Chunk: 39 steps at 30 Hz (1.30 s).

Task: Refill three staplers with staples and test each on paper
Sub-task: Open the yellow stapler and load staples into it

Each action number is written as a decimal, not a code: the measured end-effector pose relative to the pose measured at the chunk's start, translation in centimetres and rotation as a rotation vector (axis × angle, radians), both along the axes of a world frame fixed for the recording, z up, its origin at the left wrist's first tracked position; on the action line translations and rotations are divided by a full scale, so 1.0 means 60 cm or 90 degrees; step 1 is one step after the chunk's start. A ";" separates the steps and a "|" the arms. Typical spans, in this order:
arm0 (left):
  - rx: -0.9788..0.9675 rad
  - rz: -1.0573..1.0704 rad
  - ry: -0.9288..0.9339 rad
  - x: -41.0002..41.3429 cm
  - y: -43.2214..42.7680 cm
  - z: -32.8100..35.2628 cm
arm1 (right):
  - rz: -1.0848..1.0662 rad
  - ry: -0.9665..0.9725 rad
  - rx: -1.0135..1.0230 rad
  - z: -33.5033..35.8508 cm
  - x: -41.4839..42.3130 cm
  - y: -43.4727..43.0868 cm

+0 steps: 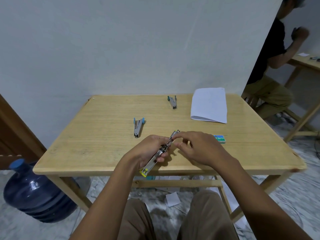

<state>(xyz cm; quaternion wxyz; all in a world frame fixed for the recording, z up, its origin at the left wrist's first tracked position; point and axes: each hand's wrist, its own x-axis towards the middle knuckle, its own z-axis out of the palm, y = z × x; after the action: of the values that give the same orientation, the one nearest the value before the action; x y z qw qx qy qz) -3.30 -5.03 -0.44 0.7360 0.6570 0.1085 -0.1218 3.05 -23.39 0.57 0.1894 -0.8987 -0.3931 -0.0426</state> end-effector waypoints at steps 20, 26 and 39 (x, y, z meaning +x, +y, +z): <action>-0.008 0.110 -0.045 0.000 -0.027 -0.017 | -0.100 0.064 0.395 -0.050 -0.052 0.045; -0.026 0.119 -0.055 0.002 -0.025 -0.013 | -0.138 0.148 0.444 -0.040 -0.041 0.051; -0.004 0.120 -0.062 -0.005 -0.034 0.008 | -0.129 0.021 0.220 -0.027 -0.045 0.055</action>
<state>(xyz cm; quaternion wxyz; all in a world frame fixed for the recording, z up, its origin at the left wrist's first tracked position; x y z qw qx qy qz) -3.59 -7.05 0.01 0.7508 0.6466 0.1336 -0.0203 0.34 -20.07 -1.02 0.3422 -0.8883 -0.2845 -0.1134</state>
